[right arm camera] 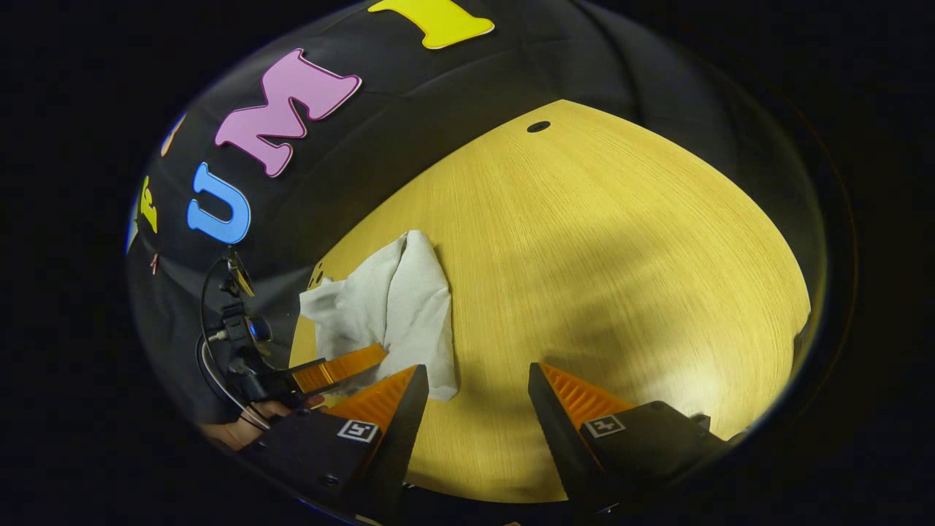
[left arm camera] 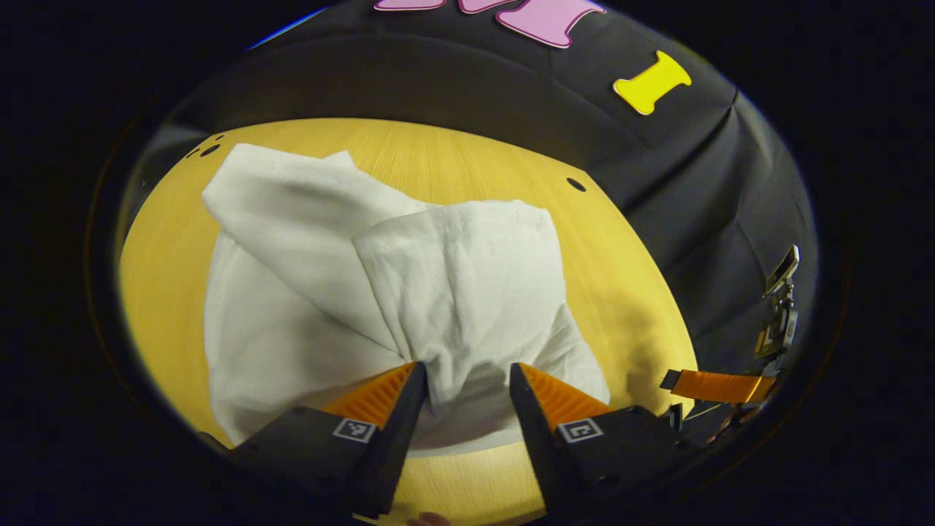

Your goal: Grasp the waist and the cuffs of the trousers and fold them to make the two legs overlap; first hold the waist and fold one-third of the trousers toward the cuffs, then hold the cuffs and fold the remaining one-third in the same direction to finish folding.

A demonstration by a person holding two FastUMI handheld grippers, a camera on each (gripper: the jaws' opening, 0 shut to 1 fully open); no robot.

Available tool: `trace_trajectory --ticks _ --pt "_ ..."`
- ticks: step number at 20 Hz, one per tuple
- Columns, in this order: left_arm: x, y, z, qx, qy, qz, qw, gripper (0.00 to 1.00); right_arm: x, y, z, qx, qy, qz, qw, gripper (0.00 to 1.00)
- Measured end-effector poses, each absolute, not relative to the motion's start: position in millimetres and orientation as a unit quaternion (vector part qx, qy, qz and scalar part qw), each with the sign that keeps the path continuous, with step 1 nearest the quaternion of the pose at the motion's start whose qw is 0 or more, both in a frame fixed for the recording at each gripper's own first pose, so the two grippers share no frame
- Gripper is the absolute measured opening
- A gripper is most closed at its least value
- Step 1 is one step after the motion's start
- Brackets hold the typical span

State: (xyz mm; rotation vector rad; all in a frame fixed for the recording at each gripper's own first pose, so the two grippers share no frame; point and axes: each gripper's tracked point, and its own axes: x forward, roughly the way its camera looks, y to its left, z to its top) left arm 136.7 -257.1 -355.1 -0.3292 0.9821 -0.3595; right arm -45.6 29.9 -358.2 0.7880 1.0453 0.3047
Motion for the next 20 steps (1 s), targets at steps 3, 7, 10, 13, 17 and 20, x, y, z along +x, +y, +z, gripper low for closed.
trace_trajectory --ticks 3,7,10,13,17,20 --pt "137.1 -257.8 -330.9 -0.136 0.434 -0.189 0.87 0.95 -44.6 33.7 -349.7 0.367 0.477 0.14 0.786 0.86" --pt "134.3 -250.1 -292.3 -0.125 0.394 -0.211 0.886 0.96 -42.7 43.6 -334.6 0.369 0.457 0.144 0.796 0.86" --pt "130.1 -225.9 -268.9 -0.134 0.373 -0.205 0.895 0.96 -39.5 58.8 -320.6 0.371 0.441 0.153 0.803 0.86" --pt "128.0 -189.4 -253.1 -0.144 0.354 -0.185 0.905 0.96 -35.6 79.0 -303.1 0.357 0.423 0.175 0.814 0.86" --pt "110.8 -139.5 -241.4 -0.166 0.338 -0.151 0.914 0.91 -31.5 107.0 -274.7 0.35 0.396 0.211 0.822 0.86" --pt "93.1 -111.5 -239.3 -0.172 0.333 -0.134 0.918 0.96 -35.2 122.9 -260.2 0.349 0.4 0.23 0.816 0.86"
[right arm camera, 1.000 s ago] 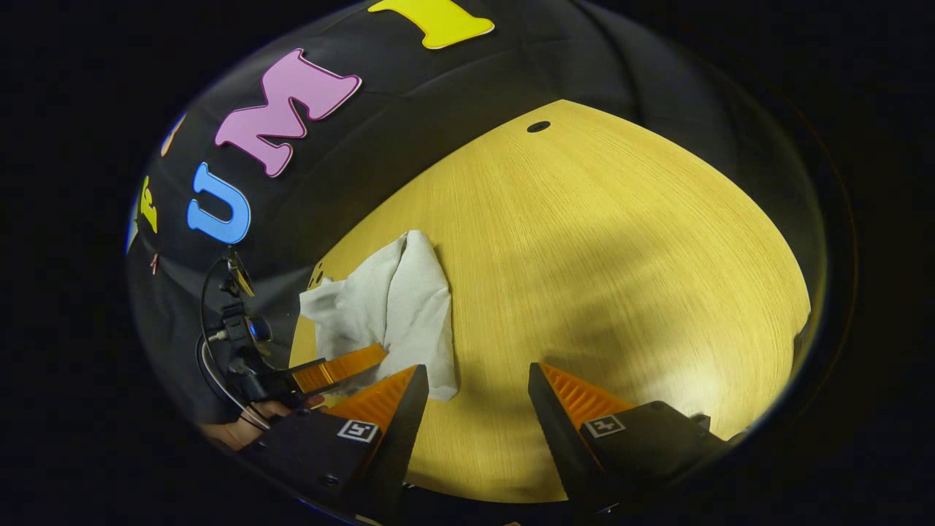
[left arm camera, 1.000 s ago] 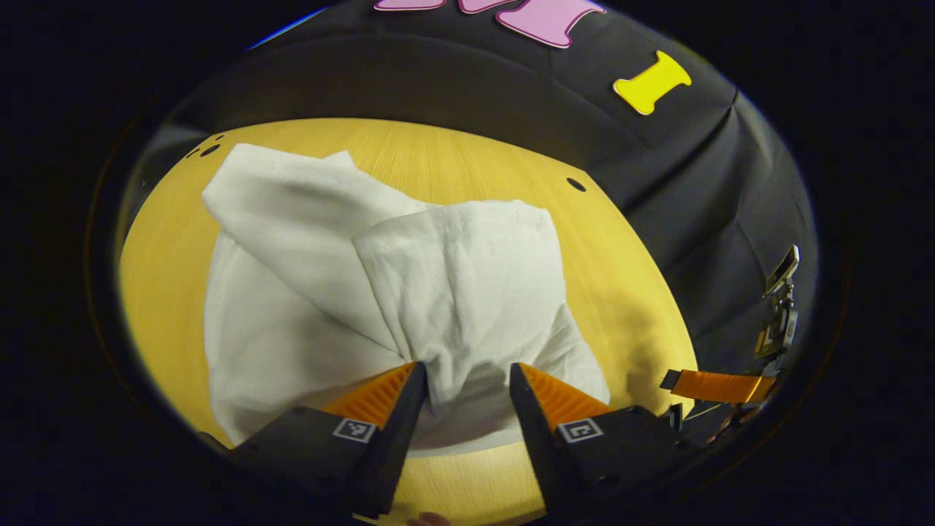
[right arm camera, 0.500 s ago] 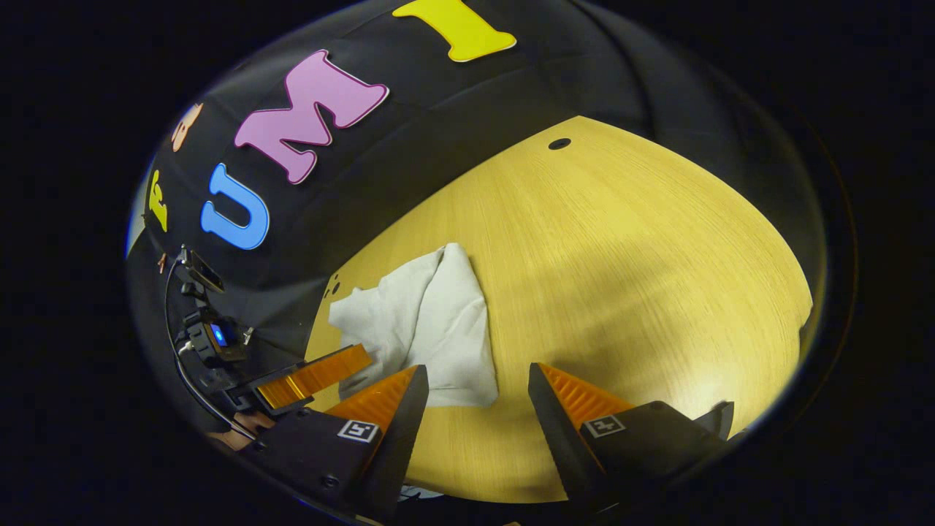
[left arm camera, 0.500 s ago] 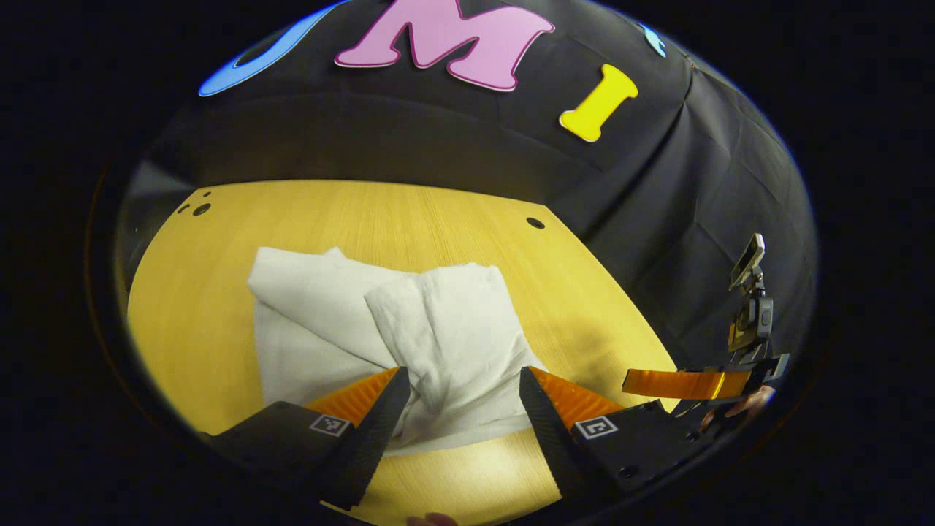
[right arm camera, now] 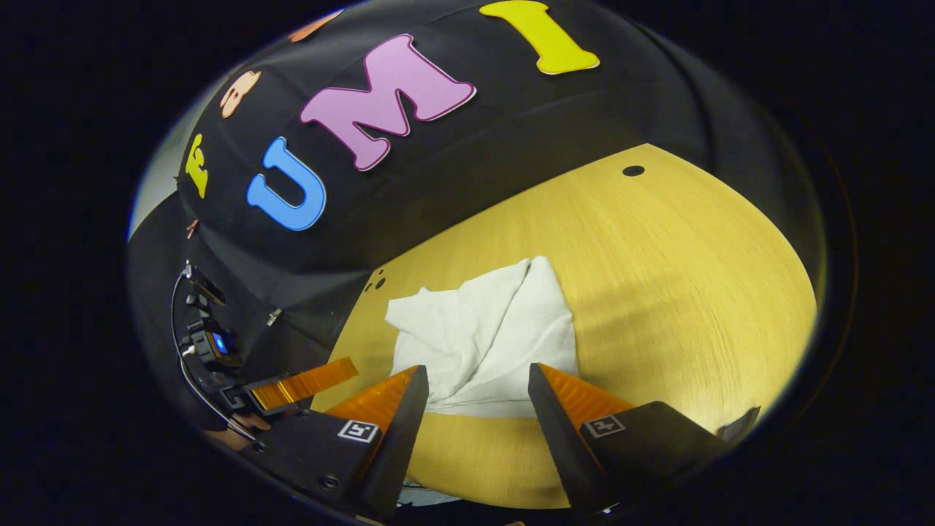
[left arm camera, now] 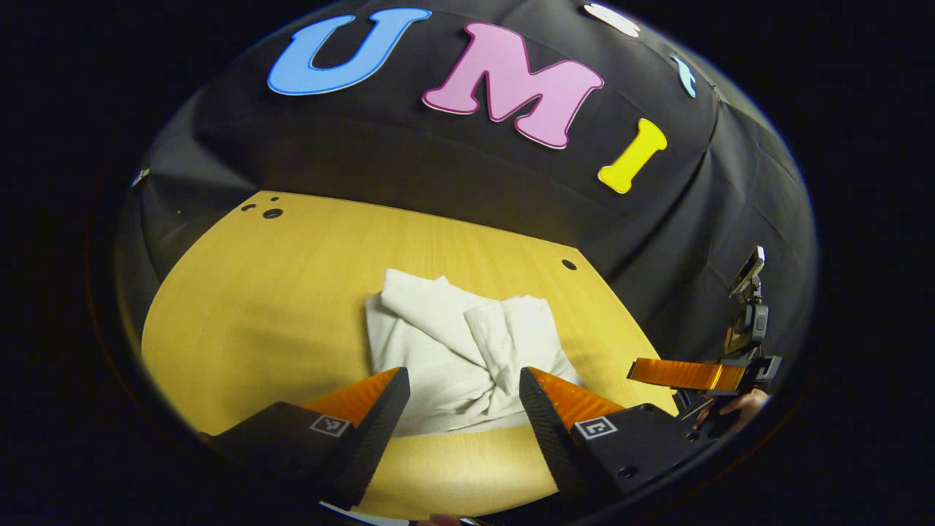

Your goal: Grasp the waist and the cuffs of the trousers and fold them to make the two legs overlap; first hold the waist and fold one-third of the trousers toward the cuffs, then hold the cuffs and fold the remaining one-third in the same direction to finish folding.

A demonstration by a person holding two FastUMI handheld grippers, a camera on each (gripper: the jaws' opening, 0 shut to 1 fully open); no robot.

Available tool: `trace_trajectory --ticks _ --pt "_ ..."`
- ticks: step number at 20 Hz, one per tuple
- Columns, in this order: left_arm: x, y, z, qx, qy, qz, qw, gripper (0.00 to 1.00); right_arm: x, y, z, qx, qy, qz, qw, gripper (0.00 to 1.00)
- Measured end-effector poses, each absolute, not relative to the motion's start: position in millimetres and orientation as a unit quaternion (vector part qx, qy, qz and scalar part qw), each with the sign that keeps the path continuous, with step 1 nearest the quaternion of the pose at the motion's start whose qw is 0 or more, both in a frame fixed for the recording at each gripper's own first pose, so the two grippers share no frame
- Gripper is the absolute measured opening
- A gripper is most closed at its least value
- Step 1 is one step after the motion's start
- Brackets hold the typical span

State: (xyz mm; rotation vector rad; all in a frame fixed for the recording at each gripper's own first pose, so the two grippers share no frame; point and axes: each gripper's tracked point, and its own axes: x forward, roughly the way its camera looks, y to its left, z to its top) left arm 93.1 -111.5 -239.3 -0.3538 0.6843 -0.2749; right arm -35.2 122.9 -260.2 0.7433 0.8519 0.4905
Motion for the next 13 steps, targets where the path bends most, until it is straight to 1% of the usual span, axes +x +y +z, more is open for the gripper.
trace_trajectory --ticks 1,2,5,9,10,11,13 --pt "88.9 -104.4 -238.3 -0.174 0.33 -0.131 0.918 0.91 -38.1 127.4 -258.2 0.345 0.406 0.235 0.813 0.86" --pt "85.1 -98.8 -236.4 -0.176 0.328 -0.128 0.919 0.95 -40.6 129.8 -256.3 0.338 0.411 0.239 0.812 0.86" --pt "73.5 -92.9 -234.4 -0.176 0.325 -0.127 0.92 0.95 -41.1 128.9 -256.6 0.305 0.412 0.233 0.826 0.86" --pt "53.1 -90.8 -232.6 -0.183 0.328 -0.139 0.916 0.95 -38.1 138.7 -252.3 0.313 0.414 0.215 0.827 0.87" --pt "50.3 -90.6 -233.0 -0.183 0.327 -0.143 0.916 0.95 -38.6 140.8 -251.4 0.31 0.414 0.211 0.829 0.73" --pt "48.1 -90.2 -232.6 -0.181 0.328 -0.148 0.915 0.9 -39.0 142.7 -250.6 0.307 0.412 0.208 0.833 0.93" --pt "47.2 -87.7 -231.8 -0.175 0.324 -0.154 0.917 0.89 -40.2 146.3 -245.7 0.307 0.405 0.203 0.837 0.93"
